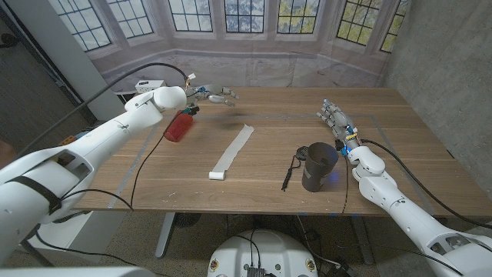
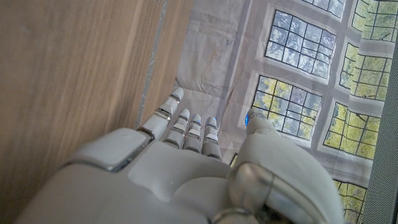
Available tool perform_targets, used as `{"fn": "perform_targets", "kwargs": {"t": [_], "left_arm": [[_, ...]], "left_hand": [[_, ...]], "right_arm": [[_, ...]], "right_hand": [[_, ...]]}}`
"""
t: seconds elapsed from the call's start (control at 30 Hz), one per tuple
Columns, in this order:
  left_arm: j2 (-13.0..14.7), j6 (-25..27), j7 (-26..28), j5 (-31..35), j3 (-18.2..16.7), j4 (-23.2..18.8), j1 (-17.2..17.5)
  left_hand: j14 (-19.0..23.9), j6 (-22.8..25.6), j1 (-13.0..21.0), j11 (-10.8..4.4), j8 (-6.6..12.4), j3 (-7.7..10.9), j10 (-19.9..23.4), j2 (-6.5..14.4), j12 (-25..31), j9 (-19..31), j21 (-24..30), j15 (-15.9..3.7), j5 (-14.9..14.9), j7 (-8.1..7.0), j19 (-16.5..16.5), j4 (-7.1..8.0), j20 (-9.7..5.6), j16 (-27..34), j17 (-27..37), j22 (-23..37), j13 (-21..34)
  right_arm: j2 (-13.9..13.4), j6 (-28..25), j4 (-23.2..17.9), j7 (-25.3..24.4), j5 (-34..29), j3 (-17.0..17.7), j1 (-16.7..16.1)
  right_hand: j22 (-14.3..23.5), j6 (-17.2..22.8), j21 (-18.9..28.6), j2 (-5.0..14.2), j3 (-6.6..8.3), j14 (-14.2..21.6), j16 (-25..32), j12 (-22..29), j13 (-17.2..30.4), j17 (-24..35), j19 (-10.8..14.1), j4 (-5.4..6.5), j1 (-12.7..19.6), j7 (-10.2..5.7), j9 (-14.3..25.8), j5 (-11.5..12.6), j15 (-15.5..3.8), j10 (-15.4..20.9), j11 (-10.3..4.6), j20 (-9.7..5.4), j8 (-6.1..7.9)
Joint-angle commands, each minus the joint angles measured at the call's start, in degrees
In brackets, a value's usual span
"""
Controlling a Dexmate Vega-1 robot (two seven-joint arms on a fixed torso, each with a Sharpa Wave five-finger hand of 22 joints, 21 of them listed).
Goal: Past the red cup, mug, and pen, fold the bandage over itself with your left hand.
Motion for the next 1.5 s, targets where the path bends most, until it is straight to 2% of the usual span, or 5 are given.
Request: {"fn": "perform_targets", "kwargs": {"t": [0.03, 0.33, 0.8, 1.13, 1.5], "left_arm": [[-1.21, -2.38, -3.35, 4.47, 2.51, 2.36, -4.44], [-1.19, -2.08, -5.46, 8.52, 4.31, 1.71, -6.2], [-2.18, -2.63, -7.83, 14.38, 7.01, 1.78, -9.21], [-2.98, -2.69, -10.58, 17.03, 8.58, 3.01, -10.96], [-3.36, -2.21, -11.37, 20.09, 10.0, 3.43, -11.65]], "left_hand": [[0.77, 1.54, 1.36, -0.04, 0.19, 0.17, 0.75, -0.55, 0.42, 0.16, -0.18, -0.19, 0.13, -0.31, 0.48, -0.22, -0.21, 0.32, 0.09, 0.11, 0.09], [0.83, 3.04, 3.93, -1.14, 0.16, 0.34, 1.2, -1.33, 0.35, 0.17, -0.68, -0.45, 0.22, -1.98, -0.09, -0.27, -0.15, 0.17, 0.11, 0.12, 0.15], [0.24, 3.62, 7.32, -1.3, -0.13, 0.72, 0.63, -2.26, -0.09, 0.37, -0.95, -0.61, 0.51, -1.32, -0.32, -0.3, 0.06, -0.07, 0.13, 0.16, 0.24], [0.14, 5.62, 9.25, -1.4, 0.47, 0.8, 0.91, -2.77, -0.09, 0.59, -0.98, -0.76, 0.69, -0.78, -0.23, -0.2, -0.08, -0.07, 0.13, 0.2, 0.29], [-0.35, 6.66, 10.89, -1.11, 0.68, 0.59, -0.13, -3.4, -0.57, 0.83, -1.09, -0.63, 0.69, -0.41, -0.47, 0.02, -0.06, -0.16, 0.13, 0.24, 0.33]], "right_arm": [[0.04, 0.15, -0.27, -0.38, 0.02, 0.16, -0.41], [0.53, 0.75, 0.06, -0.86, 0.18, 0.38, -0.73], [0.7, 1.48, 1.29, 0.09, 0.22, 0.37, -0.15], [0.04, 1.33, 0.98, 0.41, 0.48, 0.66, -0.7], [-0.01, 1.88, 1.17, 0.64, 0.72, 0.92, -1.15]], "right_hand": [[0.13, 0.53, 0.23, 0.24, 0.06, 0.5, 0.2, 0.25, 0.11, 0.14, 0.67, -0.56, 0.56, -0.23, 0.28, 0.35, -1.96, 0.19, 0.43, -3.71, 0.22], [0.14, 0.92, 0.27, 0.27, 0.14, 0.66, 0.26, 0.24, 0.12, 0.12, 0.86, -0.8, 0.67, -0.13, 0.28, 0.38, -1.97, 0.17, 0.42, -3.66, 0.31], [0.14, 1.19, 0.29, 0.44, 0.57, 0.85, 0.29, 0.26, 0.13, 0.04, 1.11, -1.46, 1.33, 0.03, 0.29, 0.43, -1.99, 0.2, 0.49, -3.66, 0.27], [0.13, 1.26, 0.24, 0.38, 0.88, 0.88, 0.23, 0.15, 0.12, -0.06, 1.17, -2.13, 1.98, 0.05, 0.29, 0.38, -1.97, -0.12, 0.48, -3.66, 0.19], [0.13, 1.34, 0.21, 0.19, 1.11, 1.04, 0.22, 0.1, 0.12, -0.16, 1.24, -2.77, 2.63, 0.12, 0.29, 0.29, -1.9, -0.34, 0.54, -3.51, 0.15]]}}
